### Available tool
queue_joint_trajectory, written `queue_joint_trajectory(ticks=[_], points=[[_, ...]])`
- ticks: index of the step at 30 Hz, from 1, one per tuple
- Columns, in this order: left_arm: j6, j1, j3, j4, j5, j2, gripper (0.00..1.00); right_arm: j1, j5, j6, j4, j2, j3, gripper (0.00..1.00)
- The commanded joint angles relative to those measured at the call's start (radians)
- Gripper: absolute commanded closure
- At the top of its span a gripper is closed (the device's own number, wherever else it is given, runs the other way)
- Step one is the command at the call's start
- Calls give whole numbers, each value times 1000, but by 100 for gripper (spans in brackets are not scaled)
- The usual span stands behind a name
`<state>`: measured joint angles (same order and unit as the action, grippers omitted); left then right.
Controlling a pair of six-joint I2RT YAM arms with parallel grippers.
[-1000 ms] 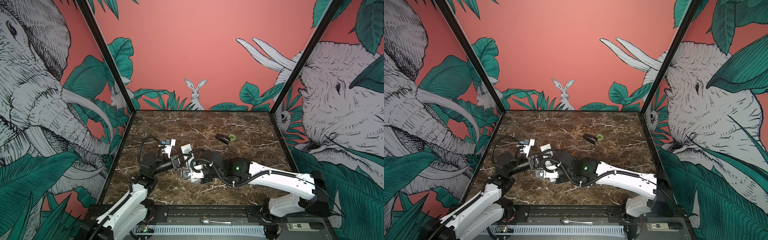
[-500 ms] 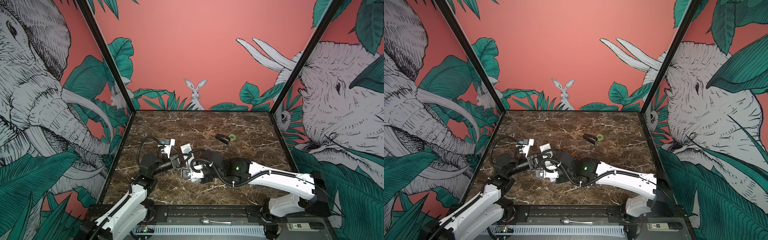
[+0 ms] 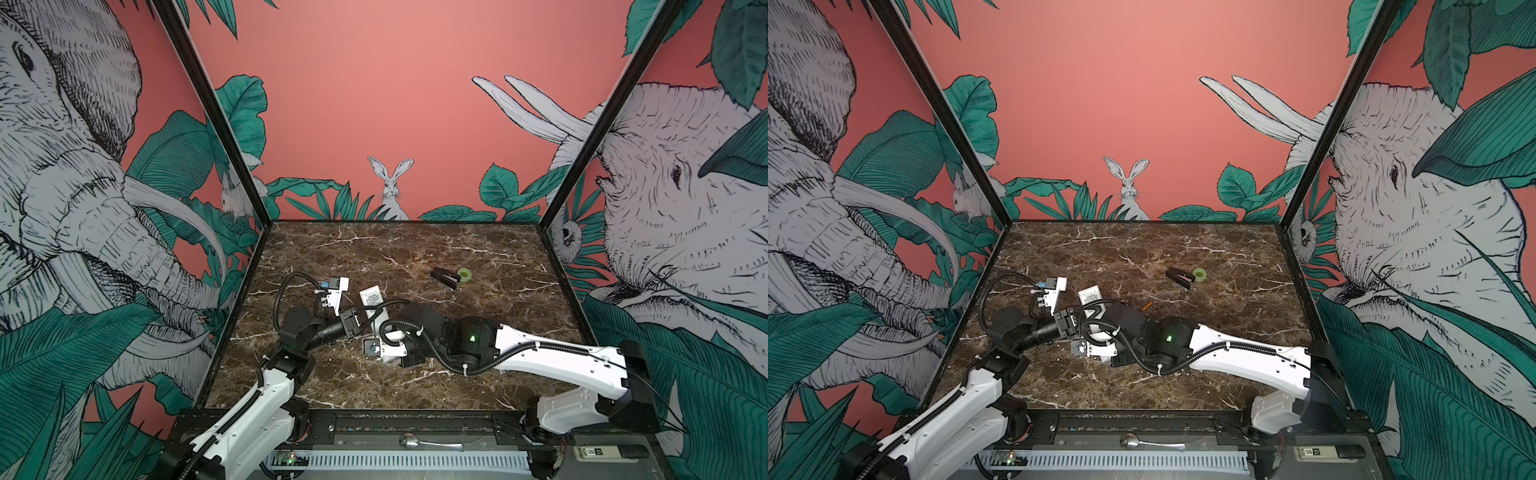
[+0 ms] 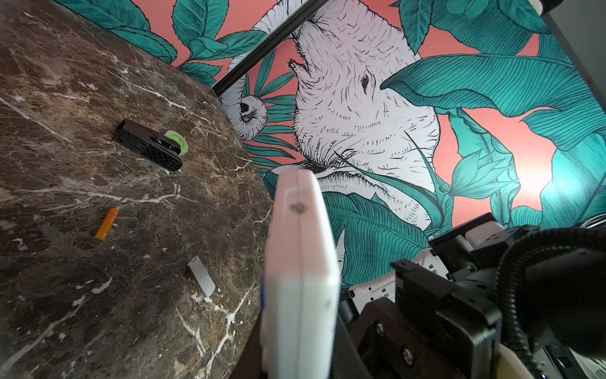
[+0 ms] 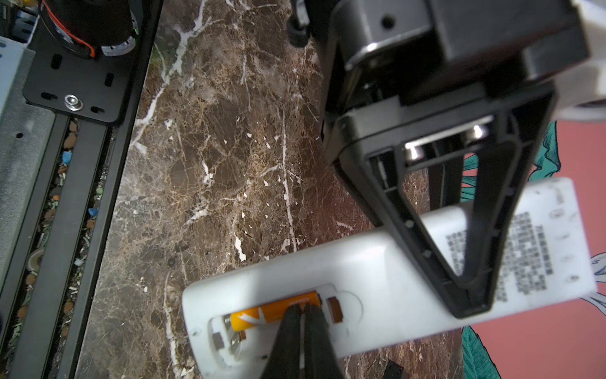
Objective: Load the batteries into the remote control
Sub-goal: 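Push the orange battery fully into the compartment with the right gripper, then open the right gripper and move it over the second orange battery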
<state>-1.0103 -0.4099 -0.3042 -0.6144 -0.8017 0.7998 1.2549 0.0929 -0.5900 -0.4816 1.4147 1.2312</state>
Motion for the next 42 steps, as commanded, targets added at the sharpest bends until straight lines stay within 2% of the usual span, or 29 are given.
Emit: queue_joint_trajectory(ticks=[1,8,15,23,32,38,42], points=[[4,-3,-8,-22,6,-33,100,9,8,9,-17,10,-23,89],[64,-2,-7,66,35,-43,100,11,8,29,9,-27,-25,85],[90,3,-17,109,58,-40,100,9,-6,85,36,-78,-25,72],[93,17,-10,114,65,-37,100,-11,13,174,44,-129,-39,66],[93,58,8,117,50,-33,100,-130,19,345,23,-154,-50,56],[109,84,28,146,44,-42,100,-204,33,420,-55,-73,-14,51],[111,98,37,156,35,-55,100,-255,34,450,-114,2,25,51]])
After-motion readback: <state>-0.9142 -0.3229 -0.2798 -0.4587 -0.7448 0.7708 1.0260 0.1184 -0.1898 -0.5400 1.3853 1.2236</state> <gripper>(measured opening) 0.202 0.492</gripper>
